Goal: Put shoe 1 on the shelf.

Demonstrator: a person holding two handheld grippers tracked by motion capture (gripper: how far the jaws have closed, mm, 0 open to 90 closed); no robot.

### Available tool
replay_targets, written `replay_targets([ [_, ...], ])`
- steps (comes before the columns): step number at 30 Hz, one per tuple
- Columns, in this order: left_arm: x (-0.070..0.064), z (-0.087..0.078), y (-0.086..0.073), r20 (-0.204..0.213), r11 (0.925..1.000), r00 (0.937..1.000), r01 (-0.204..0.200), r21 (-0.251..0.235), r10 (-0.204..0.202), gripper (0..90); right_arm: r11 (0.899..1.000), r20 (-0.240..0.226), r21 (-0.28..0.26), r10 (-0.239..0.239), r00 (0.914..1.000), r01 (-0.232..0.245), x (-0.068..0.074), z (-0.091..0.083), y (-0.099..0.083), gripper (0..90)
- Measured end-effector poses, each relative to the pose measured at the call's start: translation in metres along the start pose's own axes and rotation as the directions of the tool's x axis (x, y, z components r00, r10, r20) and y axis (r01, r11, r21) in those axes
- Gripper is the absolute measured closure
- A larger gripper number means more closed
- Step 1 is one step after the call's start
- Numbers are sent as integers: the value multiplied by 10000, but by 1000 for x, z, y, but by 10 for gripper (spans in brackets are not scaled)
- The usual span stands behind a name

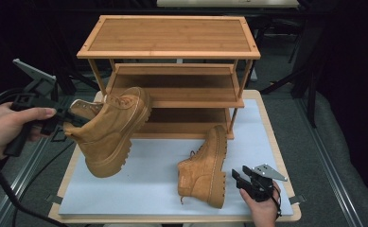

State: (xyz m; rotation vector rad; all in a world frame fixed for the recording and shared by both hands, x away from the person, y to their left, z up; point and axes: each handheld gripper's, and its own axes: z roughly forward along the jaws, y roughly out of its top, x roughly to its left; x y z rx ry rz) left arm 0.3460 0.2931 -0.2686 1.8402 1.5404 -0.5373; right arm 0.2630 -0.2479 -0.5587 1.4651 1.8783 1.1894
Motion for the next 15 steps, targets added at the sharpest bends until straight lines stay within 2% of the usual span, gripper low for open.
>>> replay_targets([
  [7, -1, 12, 25, 149, 9981, 9999, 34, -610, -25, 799, 10000, -32, 21, 11, 10000, -11, -1, 0, 0, 509],
  [9, -1, 17, 33, 219, 9963, 9997, 145, -847, -127, 799, 9998, -73, -162, 61, 10000, -63, -1, 1, 0, 509],
  [11, -1, 26, 44, 228, 9913, 9994, 277, -1287, -249, 800, 9998, -71, -194, 104, 9999, -105, -2, 1, 0, 509],
  [15, 0, 33, 53, 182, 9854, 9992, 378, -1658, -353, 799, 9997, -71, -227, 101, 9999, -103, -3, 0, 0, 509],
])
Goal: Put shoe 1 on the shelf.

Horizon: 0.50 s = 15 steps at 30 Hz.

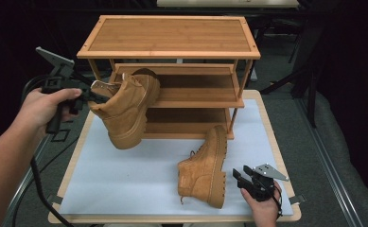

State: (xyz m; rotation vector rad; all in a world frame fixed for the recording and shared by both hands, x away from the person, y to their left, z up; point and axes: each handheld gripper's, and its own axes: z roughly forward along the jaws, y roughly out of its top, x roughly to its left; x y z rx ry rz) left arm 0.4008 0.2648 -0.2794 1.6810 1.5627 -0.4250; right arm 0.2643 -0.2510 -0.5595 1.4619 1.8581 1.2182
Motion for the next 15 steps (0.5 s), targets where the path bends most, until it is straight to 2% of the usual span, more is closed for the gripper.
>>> replay_targets([
  [1, -1, 5, 4, -112, 9998, 9999, 82, -190, -84, 799, 9999, 47, 132, 14, 10000, -15, -1, -1, 0, 509],
  [6, -2, 13, 11, -329, 9984, 9994, 60, -562, -79, 799, 9999, 32, 153, 14, 10000, -14, -1, -1, 1, 509],
  [9, 1, 22, 14, -475, 9953, 9988, 82, -966, -128, 799, 9999, 7, 135, 28, 10000, -28, -1, 0, 1, 509],
  [14, -1, 30, 15, -502, 9943, 9987, -146, -1057, 93, 795, 9999, 10, 127, 28, 10000, -28, -1, 0, 1, 509],
  [15, -6, 35, 15, -542, 9942, 9985, -132, -1070, 74, 794, 9999, 19, 168, 9, 10000, -9, -1, 0, 1, 509],
])
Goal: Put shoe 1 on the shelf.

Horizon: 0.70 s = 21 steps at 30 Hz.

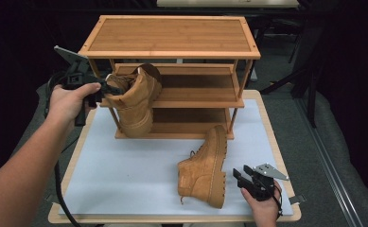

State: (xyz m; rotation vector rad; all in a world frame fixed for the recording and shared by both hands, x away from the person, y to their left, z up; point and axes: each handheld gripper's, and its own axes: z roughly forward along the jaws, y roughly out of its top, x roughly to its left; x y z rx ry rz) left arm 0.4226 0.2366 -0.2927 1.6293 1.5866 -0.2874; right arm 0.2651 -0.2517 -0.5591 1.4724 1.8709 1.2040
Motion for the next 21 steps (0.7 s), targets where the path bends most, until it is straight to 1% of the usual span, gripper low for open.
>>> replay_targets([
  [3, -4, 5, -1, -29, 9999, 10000, -23, -136, 22, 793, 9999, -45, -153, 6, 10000, -7, 1, 1, 0, 509],
  [4, -8, 9, -2, -184, 9996, 9996, -203, -202, 199, 792, 9999, -64, -136, -36, 10000, 35, 1, 2, 0, 509],
  [5, -8, 9, -2, -184, 9996, 9996, -203, -202, 199, 793, 9999, -64, -136, -36, 10000, 35, 1, 2, 0, 509],
  [6, -9, 12, -3, -242, 9992, 9993, -298, -257, 292, 792, 10000, -29, 26, -89, 10000, 89, 2, 1, 1, 509],
  [7, -11, 19, -3, -235, 9990, 9994, -263, -359, 254, 792, 10000, -39, 15, -87, 10000, 88, 2, 1, 1, 509],
  [8, -12, 23, -3, -317, 9990, 9990, -339, -294, 330, 791, 10000, -44, 0, -77, 10000, 77, 2, 2, 1, 509],
  [9, -12, 23, -3, -317, 9990, 9990, -339, -294, 330, 788, 10000, -44, 0, -77, 10000, 77, 2, 2, 1, 509],
  [10, -16, 28, -4, -252, 9984, 9987, -462, -334, 454, 785, 10000, -73, -21, -55, 10000, 55, 2, 2, 1, 509],
  [11, -16, 28, -4, -252, 9984, 9987, -462, -334, 454, 782, 10000, -73, -21, -55, 10000, 55, 2, 2, 1, 509],
  [12, -22, 32, -5, -355, 9980, 9980, -538, -331, 526, 779, 10000, -50, 12, -62, 10000, 62, 1, 2, 1, 509],
  [13, -23, 33, -5, -330, 9982, 9985, -454, -397, 441, 778, 10000, -76, -26, -34, 10000, 34, 1, 3, 1, 509],
  [15, -23, 34, -5, -339, 9982, 9983, -478, -357, 466, 775, 10000, -90, -13, -31, 10000, 31, 1, 3, 1, 509],
  [16, -24, 35, -6, -356, 9983, 9979, -542, -226, 534, 768, 10000, -96, -13, -45, 9999, 45, 1, 3, 2, 509],
  [17, -24, 35, -6, -356, 9983, 9979, -542, -226, 534, 763, 9999, -135, -145, -17, 9999, 15, 1, 4, 2, 509],
  [19, -20, 32, -7, -402, 9978, 9971, -656, -120, 651, 752, 9999, -146, -156, -55, 9999, 53, 1, 4, 2, 509],
  [20, -20, 31, -8, -409, 9979, 9972, -637, -107, 632, 743, 9999, -153, -143, -40, 9999, 38, 2, 4, 2, 509],
  [21, -20, 31, -8, -464, 9971, 9962, -745, -143, 737, 732, 9999, -147, -136, -38, 9999, 36, 2, 4, 2, 509],
])
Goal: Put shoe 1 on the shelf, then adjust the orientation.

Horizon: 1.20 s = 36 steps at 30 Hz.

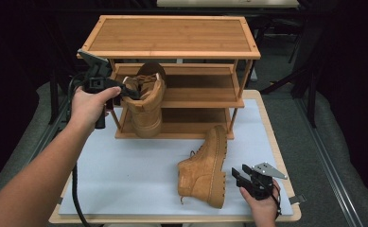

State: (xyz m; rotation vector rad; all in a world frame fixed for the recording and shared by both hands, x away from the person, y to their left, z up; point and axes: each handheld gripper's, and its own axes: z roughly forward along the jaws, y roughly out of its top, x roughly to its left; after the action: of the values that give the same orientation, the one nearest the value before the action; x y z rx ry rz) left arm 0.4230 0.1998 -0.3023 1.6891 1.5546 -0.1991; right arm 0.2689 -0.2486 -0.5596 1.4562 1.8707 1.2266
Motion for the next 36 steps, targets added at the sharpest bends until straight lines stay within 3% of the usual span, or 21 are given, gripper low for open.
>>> replay_targets([
  [5, -2, -1, -2, -82, 9999, 9998, -165, -31, 165, 683, 10000, 7, 51, -47, 10000, 47, 1, 1, 0, 509],
  [8, -4, -3, -3, -320, 9985, 9980, -549, -11, 548, 653, 10000, -16, 31, -10, 10000, 10, 1, 1, 0, 509],
  [11, -7, -3, -5, -282, 9980, 9977, -618, -165, 614, 608, 10000, -19, 8, -7, 10000, 7, 1, 1, 0, 509],
  [12, -8, -4, -5, -332, 9966, 9962, -814, -154, 809, 588, 10000, -12, 31, 9, 10000, -9, 1, 0, 0, 509],
  [18, -17, -19, -9, -414, 9915, 9908, -1293, -163, 1285, 549, 10000, -16, 18, 27, 10000, -27, 0, 0, 0, 508],
  [26, -15, -40, -23, 230, 9876, 9878, -1534, -330, 1542, 550, 9999, 85, 120, -61, 9999, 60, 3, -3, 1, 505],
  [31, -11, -61, -44, 693, 9778, 9757, -2056, -398, 2080, 552, 9995, 239, 175, -270, 9993, 266, 9, -7, 6, 497],
  [32, -11, -61, -44, 693, 9778, 9757, -2056, -398, 2080, 552, 9995, 239, 175, -270, 9993, 266, 9, -7, 6, 497],
  [35, -1, -64, -56, 778, 9737, 9710, -2230, -475, 2262, 551, 9999, 288, 96, -89, 9995, 86, 11, -12, 13, 484],
  [36, 8, -65, -65, 832, 9732, 9700, -2253, -472, 2286, 552, 9999, 299, 75, -84, 9995, 82, 12, -13, 14, 484],
])
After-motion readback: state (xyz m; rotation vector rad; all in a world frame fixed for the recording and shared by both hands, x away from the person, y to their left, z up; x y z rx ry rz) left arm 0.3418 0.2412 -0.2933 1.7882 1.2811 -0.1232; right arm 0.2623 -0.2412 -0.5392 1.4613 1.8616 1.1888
